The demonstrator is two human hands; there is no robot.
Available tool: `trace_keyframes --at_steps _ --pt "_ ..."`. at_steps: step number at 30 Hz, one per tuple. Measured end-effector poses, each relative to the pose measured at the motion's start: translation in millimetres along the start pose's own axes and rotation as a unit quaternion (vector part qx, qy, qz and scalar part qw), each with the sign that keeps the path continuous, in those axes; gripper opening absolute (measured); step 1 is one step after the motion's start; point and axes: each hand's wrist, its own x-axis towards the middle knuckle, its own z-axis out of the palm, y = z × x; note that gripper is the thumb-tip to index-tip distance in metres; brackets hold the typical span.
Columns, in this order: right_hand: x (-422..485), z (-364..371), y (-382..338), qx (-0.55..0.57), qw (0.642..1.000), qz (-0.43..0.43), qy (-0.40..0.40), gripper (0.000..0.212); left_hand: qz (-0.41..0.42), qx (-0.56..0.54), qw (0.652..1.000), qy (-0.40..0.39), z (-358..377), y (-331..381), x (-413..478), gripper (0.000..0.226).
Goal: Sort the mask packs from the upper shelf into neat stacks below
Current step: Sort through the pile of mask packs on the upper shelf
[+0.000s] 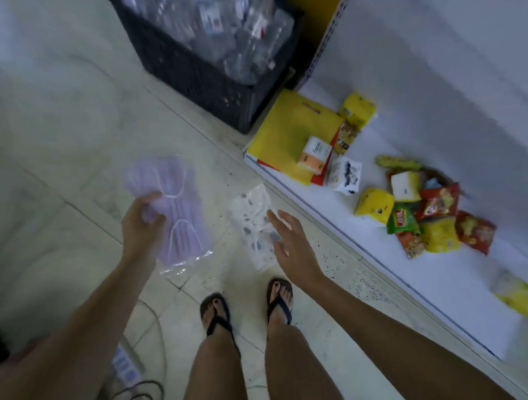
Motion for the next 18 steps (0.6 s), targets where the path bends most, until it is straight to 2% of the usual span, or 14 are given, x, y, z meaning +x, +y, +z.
trace_keyframes --at_steps 5,8,10,12,14,16,18 --pt "-67.1 -148.9 -225.2 0.017 0.97 -0.217 0.108 0.053 0.109 -0.098 0.987 0.072 -151.4 222.6 -78.5 0.038" --pt "-106.1 -230.8 -327.1 0.036 0.927 -0.314 0.203 0.049 0.185 -0.118 0.97 0.106 -214.3 344.8 -119.9 0.043" --pt "-130.3 -298.4 -378.7 0.034 0.892 -0.37 0.259 0.047 0.254 -0.158 0.951 0.077 -237.2 426.6 -148.8 0.042" --pt "-143.9 -344.5 -406.8 0.057 0.887 -0.364 0.28 0.046 0.314 -0.151 0.937 0.035 -237.6 474.9 -165.5 0.044" --pt "-172.2 -411.6 -426.5 0.054 0.867 -0.349 0.352 0.046 0.367 -0.187 0.911 0.005 -221.7 531.4 -197.8 0.046" --pt "-198.4 -476.0 -430.7 0.034 0.832 -0.333 0.441 0.045 0.414 -0.196 0.889 -0.016 -198.1 572.0 -230.6 0.048" --pt "-216.6 -536.4 -421.3 0.043 0.82 -0.281 0.496 0.045 0.463 -0.196 0.864 -0.039 -168.9 599.3 -265.8 0.047"
